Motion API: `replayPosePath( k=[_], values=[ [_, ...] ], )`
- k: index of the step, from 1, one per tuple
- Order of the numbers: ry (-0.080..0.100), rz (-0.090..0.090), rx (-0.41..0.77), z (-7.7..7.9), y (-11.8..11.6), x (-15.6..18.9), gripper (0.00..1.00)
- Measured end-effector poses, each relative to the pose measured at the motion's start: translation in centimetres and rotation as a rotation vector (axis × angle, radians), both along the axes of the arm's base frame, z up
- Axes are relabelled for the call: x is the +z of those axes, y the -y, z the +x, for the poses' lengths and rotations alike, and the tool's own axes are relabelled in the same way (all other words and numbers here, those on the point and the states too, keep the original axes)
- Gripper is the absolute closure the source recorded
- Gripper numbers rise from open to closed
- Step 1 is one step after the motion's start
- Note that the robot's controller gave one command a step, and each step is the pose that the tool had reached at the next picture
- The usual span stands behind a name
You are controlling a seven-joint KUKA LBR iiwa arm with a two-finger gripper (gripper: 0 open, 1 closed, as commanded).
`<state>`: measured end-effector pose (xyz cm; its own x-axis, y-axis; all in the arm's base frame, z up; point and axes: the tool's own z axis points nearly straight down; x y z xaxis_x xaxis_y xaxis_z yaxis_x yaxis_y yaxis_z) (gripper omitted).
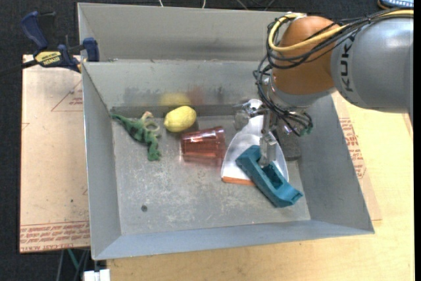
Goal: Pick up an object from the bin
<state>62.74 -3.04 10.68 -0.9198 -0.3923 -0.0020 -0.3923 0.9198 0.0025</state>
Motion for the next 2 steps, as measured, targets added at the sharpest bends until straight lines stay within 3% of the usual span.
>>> replayPosePath(
  k=[1,2],
  values=[
    [0.0,0.001,0.159,1.0,-0.1,-0.7,0.0],
    [-0.004,0.006,0.224,1.7,1.8,-3.7,0.0]
  ],
)
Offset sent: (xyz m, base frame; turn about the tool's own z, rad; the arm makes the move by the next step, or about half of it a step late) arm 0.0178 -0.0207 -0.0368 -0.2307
